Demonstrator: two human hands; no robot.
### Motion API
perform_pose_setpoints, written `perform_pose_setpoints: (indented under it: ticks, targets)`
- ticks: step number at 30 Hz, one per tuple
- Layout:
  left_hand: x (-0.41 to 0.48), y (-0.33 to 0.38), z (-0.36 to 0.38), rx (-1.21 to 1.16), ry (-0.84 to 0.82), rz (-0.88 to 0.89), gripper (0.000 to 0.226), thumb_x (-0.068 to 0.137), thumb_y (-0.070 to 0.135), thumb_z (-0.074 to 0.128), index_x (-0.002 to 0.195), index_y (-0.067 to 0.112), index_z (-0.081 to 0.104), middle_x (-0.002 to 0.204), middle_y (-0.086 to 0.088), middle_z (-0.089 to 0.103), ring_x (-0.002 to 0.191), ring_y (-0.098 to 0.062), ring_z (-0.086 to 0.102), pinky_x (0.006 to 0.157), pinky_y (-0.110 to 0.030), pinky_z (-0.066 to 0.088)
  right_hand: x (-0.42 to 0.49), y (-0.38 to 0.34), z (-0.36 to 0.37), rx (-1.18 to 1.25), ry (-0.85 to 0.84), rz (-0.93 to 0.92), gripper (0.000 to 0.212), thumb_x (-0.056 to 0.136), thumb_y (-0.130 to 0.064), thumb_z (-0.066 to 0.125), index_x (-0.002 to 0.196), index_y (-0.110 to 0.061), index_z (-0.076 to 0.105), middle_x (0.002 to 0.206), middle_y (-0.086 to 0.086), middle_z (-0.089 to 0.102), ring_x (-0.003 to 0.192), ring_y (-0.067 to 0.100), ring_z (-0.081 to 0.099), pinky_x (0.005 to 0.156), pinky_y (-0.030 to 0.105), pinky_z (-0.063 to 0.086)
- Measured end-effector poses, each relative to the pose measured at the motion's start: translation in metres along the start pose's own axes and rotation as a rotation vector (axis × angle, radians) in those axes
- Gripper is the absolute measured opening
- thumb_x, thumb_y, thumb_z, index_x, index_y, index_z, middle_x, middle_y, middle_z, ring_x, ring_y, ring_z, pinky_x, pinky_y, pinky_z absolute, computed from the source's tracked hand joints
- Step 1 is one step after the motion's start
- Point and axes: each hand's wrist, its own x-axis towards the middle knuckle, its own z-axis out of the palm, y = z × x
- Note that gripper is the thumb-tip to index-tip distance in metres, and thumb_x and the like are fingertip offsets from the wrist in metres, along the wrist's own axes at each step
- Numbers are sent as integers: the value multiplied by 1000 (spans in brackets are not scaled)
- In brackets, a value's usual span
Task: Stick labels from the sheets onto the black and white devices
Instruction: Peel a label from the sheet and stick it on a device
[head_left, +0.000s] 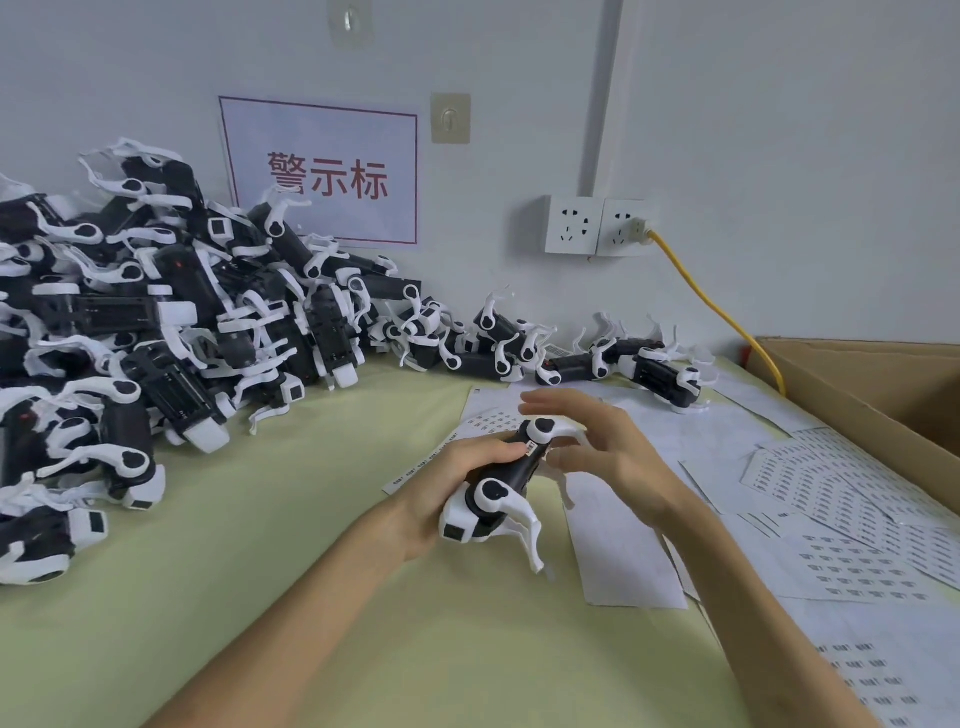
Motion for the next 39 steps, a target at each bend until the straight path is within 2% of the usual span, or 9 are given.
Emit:
perform_pose_setpoints:
  ticks: [4,8,12,16,20,23,32,36,39]
  targets:
    - [2,1,-2,-125,32,-78,41,95,52,56,109,19,76,80,-6,71,70,-18,67,60,-24,51,-1,2,0,128,-134,27,34,87,3,71,121,-2,66,115,20,70,105,32,70,89,33,56]
    - [3,7,-6,-641,-84,-15,44,102,41,34,108,11,65,67,1,63,61,-14,48,52,-23,48,1,1,-6,236,55,85,37,84,-12,76,116,-1,62,103,23,70,86,30,71,73,38,58]
    - [8,5,-13,-231,405,140,44,109,40,33,118,7,60,83,-16,72,62,-24,57,63,-34,46,7,13,-19,565,386,256,35,90,-24,71,114,1,66,96,16,67,75,25,72,61,28,60]
    - [10,-1,-17,-142,567,164,36,108,32,37,111,9,64,77,-8,69,61,-20,51,59,-31,39,9,28,-41,938,682,491,12,102,-11,61,97,-2,69,90,14,60,73,24,62,52,25,58]
    - [13,-2,-10,-128,538,133,36,108,31,36,106,9,64,72,-7,66,59,-21,50,58,-32,37,-11,24,-82,1275,845,59,42,96,-26,71,130,-4,62,118,-8,73,102,7,69,74,19,59]
    - [14,-4,-5,-94,487,124,39,109,33,34,104,9,64,76,-9,64,58,-21,50,58,-32,36,-38,30,-116,1622,881,-324,72,99,-37,62,155,-4,32,142,19,58,126,33,61,103,44,52]
    - [16,-10,-5,72,499,106,36,107,28,37,101,11,67,75,-4,69,55,-18,55,58,-29,41,-8,24,-74,736,859,334,21,98,-20,56,110,-11,72,92,4,78,68,16,71,68,26,52]
    - [17,-10,-5,78,508,77,29,104,24,42,99,11,67,75,-4,69,56,-18,54,52,-24,41,0,27,-46,-106,706,291,20,94,-11,56,90,-18,74,79,4,74,57,14,65,59,23,48]
    - [17,-8,-6,124,543,105,27,103,23,44,99,10,67,82,-7,69,59,-17,56,52,-24,41,4,25,-33,-251,587,260,21,93,-8,56,84,-17,72,77,4,71,54,15,64,51,14,44]
